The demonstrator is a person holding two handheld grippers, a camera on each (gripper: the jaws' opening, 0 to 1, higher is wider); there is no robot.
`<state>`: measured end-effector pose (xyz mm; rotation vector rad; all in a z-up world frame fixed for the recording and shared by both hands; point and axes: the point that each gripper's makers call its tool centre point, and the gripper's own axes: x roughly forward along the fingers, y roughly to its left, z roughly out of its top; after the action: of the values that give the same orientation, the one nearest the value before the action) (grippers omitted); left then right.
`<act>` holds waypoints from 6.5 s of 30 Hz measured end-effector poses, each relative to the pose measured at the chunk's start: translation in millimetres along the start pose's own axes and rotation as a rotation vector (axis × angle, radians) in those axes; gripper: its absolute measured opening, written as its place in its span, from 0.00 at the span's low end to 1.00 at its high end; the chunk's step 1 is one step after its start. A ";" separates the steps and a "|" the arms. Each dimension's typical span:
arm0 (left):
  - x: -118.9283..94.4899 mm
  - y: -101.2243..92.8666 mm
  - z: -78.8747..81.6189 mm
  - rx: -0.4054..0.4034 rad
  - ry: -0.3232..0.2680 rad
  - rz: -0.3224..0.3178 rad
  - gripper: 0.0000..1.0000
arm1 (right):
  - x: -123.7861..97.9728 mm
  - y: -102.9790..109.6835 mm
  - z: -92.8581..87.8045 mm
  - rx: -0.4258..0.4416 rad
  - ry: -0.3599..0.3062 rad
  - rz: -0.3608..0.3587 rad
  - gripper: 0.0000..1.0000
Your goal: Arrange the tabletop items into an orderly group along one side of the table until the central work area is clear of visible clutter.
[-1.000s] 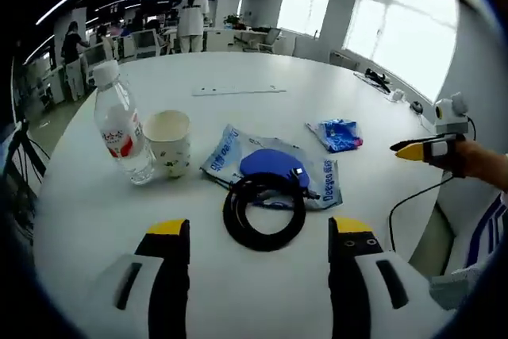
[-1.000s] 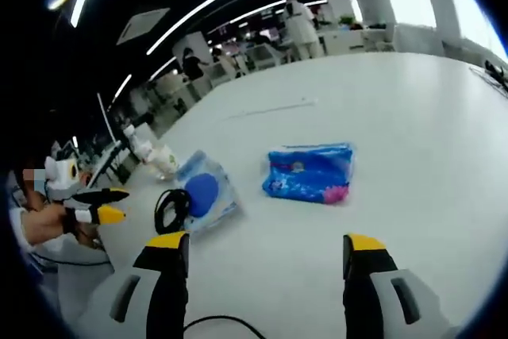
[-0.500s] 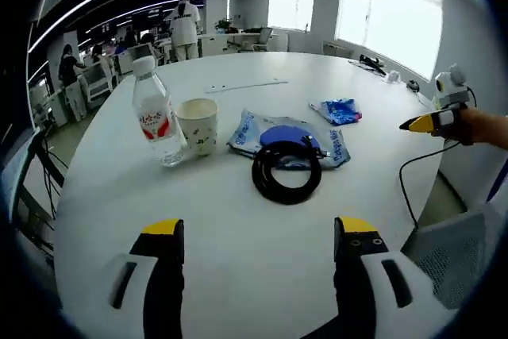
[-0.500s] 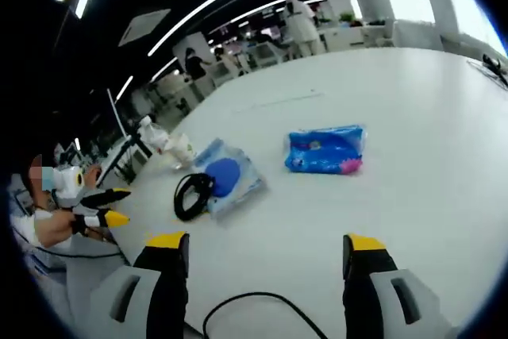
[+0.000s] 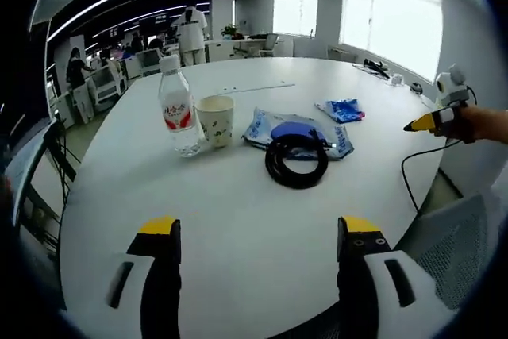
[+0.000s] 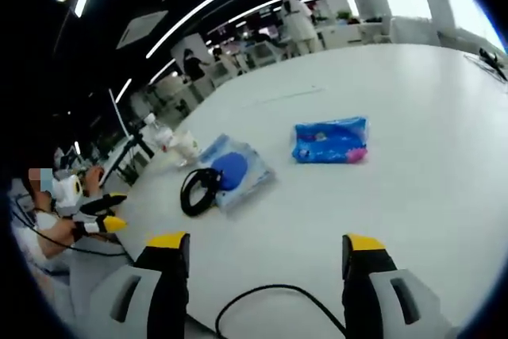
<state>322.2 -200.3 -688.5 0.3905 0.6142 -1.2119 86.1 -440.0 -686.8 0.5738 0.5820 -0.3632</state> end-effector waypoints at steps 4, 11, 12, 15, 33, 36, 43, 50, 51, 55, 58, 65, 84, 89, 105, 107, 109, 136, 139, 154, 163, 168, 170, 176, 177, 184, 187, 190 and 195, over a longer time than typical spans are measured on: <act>-1.4 -1.8 -6.9 0.010 0.000 0.003 0.83 | 0.0 -0.5 -1.9 0.000 0.004 -0.003 0.79; -3.2 -4.3 -17.4 0.012 -0.011 -0.010 0.83 | 1.8 3.6 -2.9 -0.004 0.017 0.002 0.78; -3.8 -4.7 -16.9 0.004 -0.020 -0.013 0.83 | 2.2 4.4 -2.6 -0.006 0.018 0.004 0.77; -7.7 -7.0 -20.2 -0.013 -0.044 -0.012 0.85 | 6.8 14.1 0.1 -0.035 0.027 0.021 0.75; -24.8 -7.0 -17.9 0.119 -0.065 0.024 0.85 | 62.0 109.0 9.0 -0.257 0.120 0.228 0.62; -22.1 -2.9 -13.7 0.085 -0.090 0.045 0.82 | 75.7 126.5 10.8 -0.311 0.143 0.262 0.61; -20.0 -7.0 -22.2 0.134 -0.050 0.051 0.72 | 113.5 152.6 2.3 -0.417 0.220 0.300 0.59; -20.0 -4.7 -23.9 0.152 -0.039 0.062 0.71 | 147.3 165.7 -14.1 -0.520 0.299 0.302 0.57; -20.0 -4.2 -24.1 0.147 -0.038 0.063 0.70 | 151.8 167.7 -18.0 -0.534 0.313 0.305 0.56; -19.0 -4.7 -25.6 0.157 -0.030 0.063 0.70 | 163.7 172.6 -28.3 -0.588 0.346 0.303 0.54; -18.4 -4.9 -26.9 0.162 -0.024 0.062 0.69 | 169.5 176.1 -28.5 -0.600 0.345 0.304 0.52; -17.3 -4.2 -30.0 0.161 -0.008 0.063 0.67 | 184.4 171.5 -35.6 -0.623 0.372 0.288 0.48; -16.5 0.0 -35.9 0.175 0.025 0.075 0.64 | 206.6 173.4 -38.5 -0.785 0.322 0.268 0.13; -16.6 1.2 -36.2 0.177 0.027 0.080 0.63 | 205.6 173.0 -39.4 -0.742 0.324 0.259 0.08; -15.6 0.4 -38.1 0.182 0.037 0.079 0.62 | 168.8 178.9 -11.2 -0.690 0.189 0.277 0.00; -15.5 0.3 -38.7 0.184 0.040 0.079 0.62 | 163.3 176.6 -2.7 -0.643 0.165 0.268 0.00; -15.3 -0.1 -38.9 0.185 0.041 0.078 0.62 | 157.0 173.4 5.1 -0.615 0.141 0.265 0.00; -12.6 -5.1 -46.5 0.217 0.082 0.058 0.61 | 60.8 147.2 81.6 -0.361 -0.129 0.300 0.00; -12.3 -5.1 -47.4 0.218 0.086 0.057 0.61 | 53.8 142.5 85.8 -0.337 -0.150 0.293 0.00; -12.2 -5.2 -49.8 0.230 0.099 0.058 0.61 | 31.7 97.1 92.4 -0.257 -0.200 0.208 0.00; -12.0 -3.9 -50.5 0.225 0.101 0.061 0.61 | 9.4 36.8 85.3 -0.252 -0.184 0.059 0.01; -11.7 -4.1 -51.4 0.229 0.105 0.060 0.61 | 1.5 8.0 73.0 -0.235 -0.148 -0.013 0.01; -11.6 -4.3 -51.5 0.229 0.105 0.060 0.61 | 1.5 -0.3 66.7 -0.219 -0.125 -0.040 0.01; -11.4 -4.7 -52.2 0.228 0.111 0.059 0.61 | 14.6 -12.4 44.9 -0.185 -0.090 -0.064 0.01; -11.1 -5.0 -52.3 0.227 0.112 0.057 0.61 | 19.5 -14.6 38.5 -0.184 -0.071 -0.066 0.01; -11.3 -3.4 -53.0 0.229 0.115 0.064 0.61 | 39.2 -27.5 4.6 -0.188 0.043 -0.084 0.01; -11.7 -2.3 -51.9 0.228 0.109 0.069 0.61 | 42.1 -30.8 2.9 -0.194 0.044 -0.094 0.01; -11.6 -2.5 -52.4 0.231 0.111 0.069 0.61 | 44.4 -27.9 0.1 -0.241 0.076 -0.092 0.02; -11.9 -3.2 -51.5 0.230 0.106 0.068 0.61 | 46.4 -27.2 -2.1 -0.238 0.092 -0.080 0.02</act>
<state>304.6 -162.2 -720.8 0.6680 0.5488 -1.2062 108.5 -467.5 -727.2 0.3405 0.7273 -0.3380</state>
